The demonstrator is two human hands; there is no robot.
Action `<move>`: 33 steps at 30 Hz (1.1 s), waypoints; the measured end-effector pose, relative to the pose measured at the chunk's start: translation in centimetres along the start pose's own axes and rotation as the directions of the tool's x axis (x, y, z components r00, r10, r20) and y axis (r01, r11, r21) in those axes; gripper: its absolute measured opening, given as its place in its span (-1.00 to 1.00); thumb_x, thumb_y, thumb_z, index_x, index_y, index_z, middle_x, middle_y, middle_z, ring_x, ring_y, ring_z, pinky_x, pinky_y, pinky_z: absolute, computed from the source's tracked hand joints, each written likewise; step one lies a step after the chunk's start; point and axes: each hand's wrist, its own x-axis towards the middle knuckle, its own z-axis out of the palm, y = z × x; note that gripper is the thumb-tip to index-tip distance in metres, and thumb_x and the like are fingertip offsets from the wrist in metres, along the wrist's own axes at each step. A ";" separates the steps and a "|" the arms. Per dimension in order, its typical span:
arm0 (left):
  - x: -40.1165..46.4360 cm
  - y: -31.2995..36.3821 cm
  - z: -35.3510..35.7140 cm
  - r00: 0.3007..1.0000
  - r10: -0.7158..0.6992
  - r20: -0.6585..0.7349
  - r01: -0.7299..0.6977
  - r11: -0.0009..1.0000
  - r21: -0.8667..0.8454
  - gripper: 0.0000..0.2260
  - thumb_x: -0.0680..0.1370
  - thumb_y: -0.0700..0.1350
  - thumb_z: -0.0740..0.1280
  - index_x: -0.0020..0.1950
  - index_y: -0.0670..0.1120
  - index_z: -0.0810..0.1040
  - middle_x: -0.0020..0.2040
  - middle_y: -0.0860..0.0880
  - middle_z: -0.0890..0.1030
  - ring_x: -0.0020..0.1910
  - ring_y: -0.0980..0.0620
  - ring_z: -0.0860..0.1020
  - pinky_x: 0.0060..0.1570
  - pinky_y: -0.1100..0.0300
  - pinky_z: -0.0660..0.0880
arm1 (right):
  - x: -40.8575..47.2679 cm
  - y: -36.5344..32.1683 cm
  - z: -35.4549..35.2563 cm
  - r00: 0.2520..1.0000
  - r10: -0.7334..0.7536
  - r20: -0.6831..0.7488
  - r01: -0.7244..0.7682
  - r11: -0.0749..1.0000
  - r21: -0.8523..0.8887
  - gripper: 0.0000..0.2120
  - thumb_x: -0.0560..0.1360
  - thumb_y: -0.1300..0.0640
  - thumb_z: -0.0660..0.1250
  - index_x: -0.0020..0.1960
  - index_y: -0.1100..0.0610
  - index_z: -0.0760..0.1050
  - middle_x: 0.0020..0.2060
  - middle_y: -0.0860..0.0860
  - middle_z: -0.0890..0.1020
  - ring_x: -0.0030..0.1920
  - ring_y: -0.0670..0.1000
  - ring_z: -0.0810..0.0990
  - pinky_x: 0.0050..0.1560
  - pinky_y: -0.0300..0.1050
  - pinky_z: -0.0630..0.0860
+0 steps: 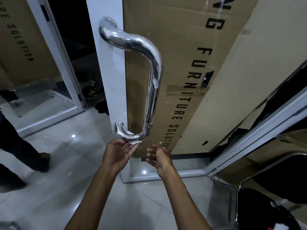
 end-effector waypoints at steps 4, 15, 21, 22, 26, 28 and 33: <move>-0.4 1.2 0.0 0.991 0.088 -0.103 -0.078 0.992 0.095 -0.66 0.58 -0.41 0.14 -0.29 -0.25 0.61 -0.16 -0.19 0.71 0.06 -0.14 0.64 0.32 -0.01 0.51 | -0.2 -0.3 0.1 1.000 0.005 0.026 -0.005 1.000 0.005 -0.79 0.72 0.22 0.17 0.19 0.19 0.57 -0.20 0.07 0.71 -0.31 -0.03 0.60 -0.24 -0.10 0.62; -0.2 4.2 -2.5 0.934 0.181 -0.309 -0.123 0.972 0.198 -0.68 0.60 -0.34 0.32 0.36 -0.21 0.54 -0.02 -0.13 0.63 -0.12 0.01 0.59 -0.21 0.17 0.58 | -0.6 -4.0 -0.2 0.996 -0.067 0.053 0.061 0.991 0.117 -0.81 0.69 0.23 0.22 0.13 0.15 0.62 -0.13 0.10 0.69 -0.21 0.01 0.61 -0.13 -0.04 0.62; -5.8 10.6 6.2 0.580 0.796 -0.170 -0.584 0.552 0.595 -0.88 0.59 -0.25 0.40 -0.09 -0.08 0.68 -0.20 -0.03 0.67 -0.13 -0.07 0.59 -0.02 0.09 0.51 | -1.7 -9.2 0.0 0.966 -0.256 0.025 0.245 0.946 0.214 -0.79 0.70 0.20 0.20 0.21 0.15 0.59 -0.11 0.10 0.71 -0.22 0.01 0.62 -0.16 -0.05 0.61; -6.7 11.9 8.1 0.497 0.862 -0.097 -0.627 0.435 0.647 -0.92 0.59 -0.19 0.41 -0.04 -0.06 0.70 -0.17 -0.01 0.69 -0.14 -0.03 0.61 -0.05 0.11 0.52 | -2.4 -10.4 0.2 0.954 -0.300 0.018 0.290 0.933 0.216 -0.79 0.72 0.18 0.18 0.20 0.13 0.59 -0.10 0.10 0.72 -0.21 0.01 0.62 -0.16 -0.06 0.60; -10.0 15.9 15.8 0.110 0.967 0.228 -0.727 -0.078 0.682 -0.86 0.59 -0.12 0.41 0.12 0.02 0.70 -0.03 0.00 0.68 -0.10 0.08 0.58 -0.12 0.33 0.48 | -7.0 -15.7 2.2 0.842 -0.540 0.021 0.523 0.824 0.216 -0.74 0.75 0.11 0.15 0.14 0.12 0.61 -0.14 0.06 0.73 -0.26 -0.06 0.64 -0.22 -0.12 0.60; -11.1 16.8 18.8 -0.018 0.908 0.418 -0.643 -0.331 0.691 -0.83 0.60 -0.15 0.41 0.17 -0.05 0.70 0.01 0.05 0.63 -0.05 0.14 0.56 -0.07 0.50 0.40 | -9.9 -17.7 3.4 0.742 -0.670 0.021 0.658 0.734 0.167 -0.73 0.75 0.11 0.14 0.09 0.09 0.62 -0.11 0.07 0.74 -0.25 -0.07 0.65 -0.22 -0.13 0.61; -12.7 17.1 20.4 0.001 0.696 0.718 -0.542 -0.603 0.586 -0.80 0.62 -0.19 0.41 0.23 -0.09 0.70 0.04 0.06 0.57 -0.03 0.23 0.49 0.00 0.57 0.38 | -16.1 -21.2 4.6 0.422 -0.903 0.078 0.905 0.425 0.029 -0.73 0.71 0.20 0.15 0.03 0.02 0.61 -0.13 0.00 0.72 -0.21 -0.08 0.67 -0.09 -0.02 0.67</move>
